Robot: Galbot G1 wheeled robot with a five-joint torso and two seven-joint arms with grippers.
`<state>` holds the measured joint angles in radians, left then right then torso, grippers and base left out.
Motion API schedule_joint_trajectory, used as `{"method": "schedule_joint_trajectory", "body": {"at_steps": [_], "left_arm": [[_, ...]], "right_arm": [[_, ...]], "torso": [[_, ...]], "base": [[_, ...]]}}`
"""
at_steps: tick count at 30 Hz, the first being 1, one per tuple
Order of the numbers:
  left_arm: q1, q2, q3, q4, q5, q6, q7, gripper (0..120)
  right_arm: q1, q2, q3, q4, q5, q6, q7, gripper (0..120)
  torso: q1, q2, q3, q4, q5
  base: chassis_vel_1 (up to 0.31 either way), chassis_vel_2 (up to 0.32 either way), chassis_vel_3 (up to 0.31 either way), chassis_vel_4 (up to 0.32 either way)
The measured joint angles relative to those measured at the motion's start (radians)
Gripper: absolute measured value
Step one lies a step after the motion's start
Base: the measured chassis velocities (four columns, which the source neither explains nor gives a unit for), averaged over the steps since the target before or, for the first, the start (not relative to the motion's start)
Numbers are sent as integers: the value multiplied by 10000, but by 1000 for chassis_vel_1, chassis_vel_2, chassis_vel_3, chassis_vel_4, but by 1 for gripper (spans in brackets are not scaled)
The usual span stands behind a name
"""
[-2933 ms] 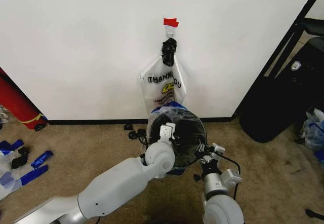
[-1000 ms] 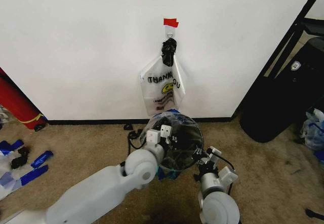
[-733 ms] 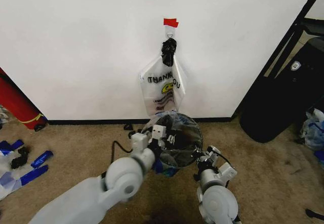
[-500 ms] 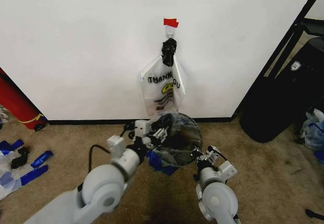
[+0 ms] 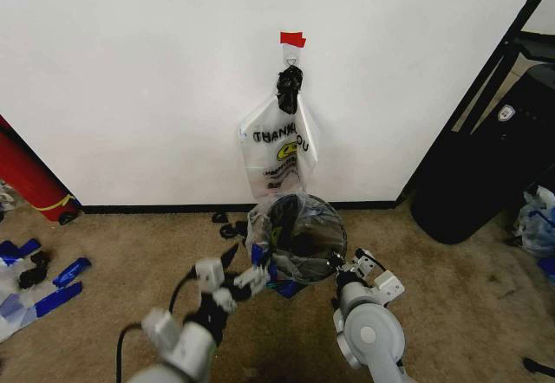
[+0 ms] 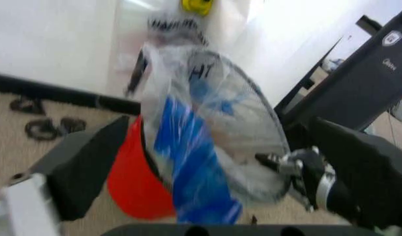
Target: Pick up the garbage bag from the wall and place it over the trash bin.
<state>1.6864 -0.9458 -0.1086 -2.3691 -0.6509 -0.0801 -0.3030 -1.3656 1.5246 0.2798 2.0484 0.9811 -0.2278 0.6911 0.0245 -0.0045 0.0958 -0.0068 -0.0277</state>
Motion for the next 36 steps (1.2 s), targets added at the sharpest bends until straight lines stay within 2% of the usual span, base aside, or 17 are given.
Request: {"method": "schedule_joint_trajectory", "body": {"at_steps": [3, 8, 17, 21, 23, 24, 25, 29, 32, 33, 34, 36], "left_arm": [[206, -149, 217, 263, 445, -73, 15, 112], [-96, -375, 425, 744, 519, 110, -12, 115], [-915, -549, 822, 1335, 120, 465, -18, 111], [-1258, -575, 859, 1524, -67, 486, -125, 101], [-1285, -556, 851, 1550, -97, 471, -156, 100], [-1321, -540, 832, 1563, -151, 460, -195, 92], [-1321, -540, 832, 1563, -151, 460, -195, 92], [-1406, -546, 800, 1555, -326, 463, -256, 75], [-1459, -533, 785, 1552, -339, 463, -269, 68], [-1499, -506, 772, 1551, -355, 463, -287, 62], [-1499, -506, 772, 1551, -355, 463, -287, 62], [-1529, -468, 750, 1540, -379, 464, -325, 51]], "right_arm": [[-1, -64, 5, -7, -9, 1, 4, 0], [-21, -78, 12, 39, -32, 6, -16, 0], [-139, 66, -41, 96, -184, 17, -103, 0], [-219, 118, -55, 163, -298, 21, -150, 0], [-229, 124, -57, 186, -308, 21, -158, 0], [-241, 127, -61, 212, -317, 21, -167, 0], [-241, 127, -61, 212, -317, 21, -167, 0], [-236, 137, -66, 202, -401, 30, -183, 0], [-231, 143, -66, 180, -421, 38, -192, 0], [-231, 146, -66, 168, -437, 40, -197, 0], [-231, 146, -66, 168, -437, 40, -197, 0], [-237, 141, -66, 169, -447, 46, -203, 0]], "torso": [[0, 0, 0, -2, 0], [0, 0, 1, -2, 0], [0, 0, 1, -1, -1], [0, 0, 1, -2, -1], [0, 0, 2, -1, 0], [0, 0, 2, -1, 0], [0, 0, 2, -1, 0], [1, 0, 1, 0, -1], [1, 0, 1, -1, -1], [1, 0, 2, -1, 0], [1, 0, 2, -1, 0], [1, -1, 1, -1, 0]], "base": [[0, 0, 0, 0], [0, 0, 0, 0], [0, 0, 0, 0], [0, 0, 0, 0], [0, 0, 0, 0], [0, 0, 0, 0], [0, 0, 0, 0], [0, 0, 0, 0], [0, 0, 0, 0], [0, 0, 0, 0], [0, 0, 0, 0], [0, 0, 0, 0]]}}
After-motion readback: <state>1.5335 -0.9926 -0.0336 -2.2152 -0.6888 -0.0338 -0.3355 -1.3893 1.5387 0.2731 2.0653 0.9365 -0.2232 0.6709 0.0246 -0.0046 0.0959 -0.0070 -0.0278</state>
